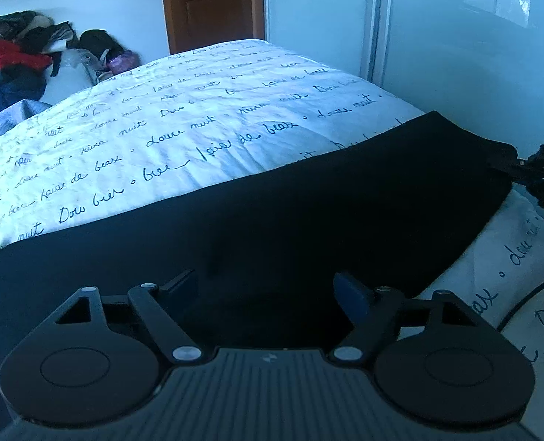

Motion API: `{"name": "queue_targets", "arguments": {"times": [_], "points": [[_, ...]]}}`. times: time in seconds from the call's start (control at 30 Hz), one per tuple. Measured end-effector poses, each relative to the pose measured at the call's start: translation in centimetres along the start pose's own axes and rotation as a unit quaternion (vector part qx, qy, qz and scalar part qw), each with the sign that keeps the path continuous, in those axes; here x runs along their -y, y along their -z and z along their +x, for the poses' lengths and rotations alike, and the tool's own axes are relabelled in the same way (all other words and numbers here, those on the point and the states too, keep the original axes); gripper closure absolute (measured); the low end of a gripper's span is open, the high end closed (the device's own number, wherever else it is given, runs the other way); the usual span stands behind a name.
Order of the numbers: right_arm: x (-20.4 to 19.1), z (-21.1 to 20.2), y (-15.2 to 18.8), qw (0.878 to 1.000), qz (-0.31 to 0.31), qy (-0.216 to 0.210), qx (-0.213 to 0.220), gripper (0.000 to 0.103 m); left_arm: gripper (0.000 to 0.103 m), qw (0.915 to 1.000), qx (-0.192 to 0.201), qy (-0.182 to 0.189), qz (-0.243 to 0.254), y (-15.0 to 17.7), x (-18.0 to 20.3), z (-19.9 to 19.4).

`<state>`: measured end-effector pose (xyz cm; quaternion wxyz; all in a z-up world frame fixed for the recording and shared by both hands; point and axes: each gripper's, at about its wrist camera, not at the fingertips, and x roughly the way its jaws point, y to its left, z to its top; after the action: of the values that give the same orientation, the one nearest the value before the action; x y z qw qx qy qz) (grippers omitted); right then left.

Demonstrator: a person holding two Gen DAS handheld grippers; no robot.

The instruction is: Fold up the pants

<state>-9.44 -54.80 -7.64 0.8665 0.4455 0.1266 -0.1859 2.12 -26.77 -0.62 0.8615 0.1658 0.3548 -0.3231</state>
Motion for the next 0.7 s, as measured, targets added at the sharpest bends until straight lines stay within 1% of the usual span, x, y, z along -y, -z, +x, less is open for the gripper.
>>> {"name": "queue_targets", "arguments": {"times": [0.07,0.13,0.17,0.23,0.37,0.47,0.57,0.6,0.63,0.67,0.7], "points": [[0.2,0.2,-0.3,1.0,-0.011,0.02,-0.005,0.099,0.02,1.0,-0.002,-0.005,0.003,0.1,0.2,0.4],[0.8,0.5,-0.5,1.0,0.002,0.022,-0.022,0.099,0.02,1.0,-0.007,-0.004,0.005,0.2,0.3,0.7],[0.9,0.4,-0.4,1.0,0.005,0.022,-0.022,0.099,0.02,1.0,-0.006,-0.004,0.006,0.3,0.3,0.6],[0.6,-0.2,-0.2,0.999,-0.011,0.026,-0.017,0.099,0.02,1.0,-0.002,-0.003,0.006,0.4,0.2,0.3],[-0.2,-1.1,0.1,0.999,-0.036,0.028,-0.01,0.1,0.02,1.0,-0.005,0.004,-0.003,0.2,-0.3,0.1],[-0.6,-1.8,0.0,0.998,-0.05,0.032,-0.004,0.1,0.017,1.0,-0.002,0.005,-0.001,0.2,-0.3,0.1],[-0.4,-0.9,-0.1,0.997,-0.049,0.05,-0.02,0.099,0.016,0.9998,-0.013,0.0,0.015,0.3,0.1,0.8],[-0.3,-0.5,-0.3,0.997,-0.044,0.055,-0.029,0.098,0.017,0.9998,-0.013,0.001,0.018,0.5,0.1,0.8],[-0.4,-0.4,-0.5,0.997,-0.042,0.064,-0.032,0.093,0.017,0.9998,-0.008,0.003,0.018,0.6,0.1,0.5],[-0.5,-0.7,-0.6,0.996,-0.043,0.074,-0.023,0.091,0.017,0.9998,-0.004,0.006,0.018,0.7,0.0,0.2],[-1.0,-1.3,-0.6,0.995,-0.051,0.091,-0.001,0.086,0.017,0.9998,0.001,0.006,0.016,0.7,-0.1,0.0]]}}
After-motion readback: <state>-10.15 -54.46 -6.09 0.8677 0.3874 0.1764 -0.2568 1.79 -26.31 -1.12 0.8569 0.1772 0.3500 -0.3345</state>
